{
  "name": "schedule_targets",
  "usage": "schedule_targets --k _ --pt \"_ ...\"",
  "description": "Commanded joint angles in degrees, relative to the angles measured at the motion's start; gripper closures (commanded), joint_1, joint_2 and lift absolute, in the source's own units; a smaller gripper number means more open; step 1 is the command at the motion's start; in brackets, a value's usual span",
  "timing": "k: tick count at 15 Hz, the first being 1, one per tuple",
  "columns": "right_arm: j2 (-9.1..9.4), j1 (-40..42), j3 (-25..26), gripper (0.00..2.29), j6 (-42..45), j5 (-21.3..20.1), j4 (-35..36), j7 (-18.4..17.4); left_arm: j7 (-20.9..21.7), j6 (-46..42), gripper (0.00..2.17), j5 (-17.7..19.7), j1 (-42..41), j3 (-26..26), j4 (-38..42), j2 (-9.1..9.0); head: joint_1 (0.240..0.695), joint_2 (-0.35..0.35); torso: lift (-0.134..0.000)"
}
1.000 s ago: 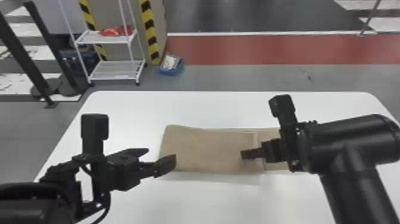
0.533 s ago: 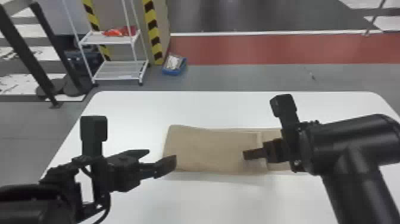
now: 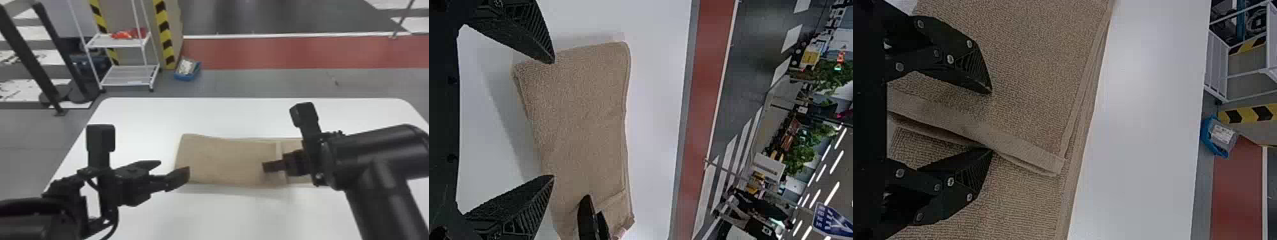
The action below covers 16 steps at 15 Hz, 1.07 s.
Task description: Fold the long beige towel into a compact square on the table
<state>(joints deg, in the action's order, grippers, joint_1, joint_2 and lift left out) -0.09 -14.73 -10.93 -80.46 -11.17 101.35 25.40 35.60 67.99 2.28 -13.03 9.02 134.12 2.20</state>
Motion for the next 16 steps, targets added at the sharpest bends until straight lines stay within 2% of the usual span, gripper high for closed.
schedule_targets --k 1,4,7,10,12,13,14,16 --pt "0.14 0.4 0.0 0.56 -0.7 -0.1 1.0 -0.1 0.0 0.0 0.06 0.0 -0.1 0.0 0.0 0.00 0.695 0.075 -0.124" --pt "0.14 0.5 -0.1 0.57 -1.1 -0.2 1.2 0.0 0.0 0.0 0.06 0.0 -0.1 -0.1 0.1 0.00 0.695 0.075 -0.124" --pt "0.14 0.8 0.0 0.96 -1.1 -0.8 1.2 0.2 0.0 0.0 0.07 0.0 -0.3 0.0 0.4 0.00 0.695 0.074 -0.124" --pt "0.14 1.2 0.1 1.21 -0.9 -0.8 1.6 0.2 0.0 0.0 0.07 0.0 -0.4 -0.1 0.5 0.00 0.695 0.072 -0.124" --pt "0.14 1.8 0.3 1.21 -0.5 -0.7 2.6 0.3 0.0 0.0 0.07 0.0 -0.5 -0.1 0.6 0.00 0.695 0.072 -0.124" --pt "0.14 2.0 0.6 1.13 -0.5 -0.3 3.5 0.3 0.0 0.0 0.07 0.0 -0.5 -0.1 0.7 0.00 0.695 0.071 -0.124" --pt "0.14 2.1 0.6 0.86 -0.7 -0.1 4.3 0.1 0.0 0.0 0.07 0.0 -0.7 -0.1 0.7 0.00 0.695 0.071 -0.124" --pt "0.14 2.3 0.6 0.83 -1.1 -0.4 4.9 0.1 0.1 0.0 0.07 -0.1 -0.9 0.0 0.8 0.00 0.695 0.072 -0.124"
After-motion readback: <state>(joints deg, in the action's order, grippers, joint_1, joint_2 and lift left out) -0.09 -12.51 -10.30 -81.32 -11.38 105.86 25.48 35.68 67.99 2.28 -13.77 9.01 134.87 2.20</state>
